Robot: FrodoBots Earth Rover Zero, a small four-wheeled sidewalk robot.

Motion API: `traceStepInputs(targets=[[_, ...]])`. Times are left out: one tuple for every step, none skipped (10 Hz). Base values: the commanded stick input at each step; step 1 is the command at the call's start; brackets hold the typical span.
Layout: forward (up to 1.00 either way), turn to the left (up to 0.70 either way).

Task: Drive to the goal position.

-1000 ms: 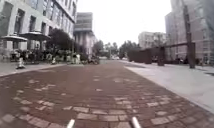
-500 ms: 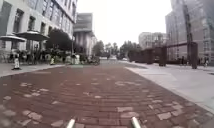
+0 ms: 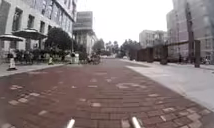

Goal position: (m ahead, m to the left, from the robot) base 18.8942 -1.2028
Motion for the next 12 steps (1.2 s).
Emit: traceStepInputs(targets=[[0.7, -0.05], [0.7, -0.08], [0.7, -0.11], [0.7, -0.13], [0.7, -0.06], [0.7, -0.09], [0.7, -0.11], [0.7, -0.13], [0.7, -0.14], [0.7, -0.14], [0.7, -0.14], [0.7, -0.14]])
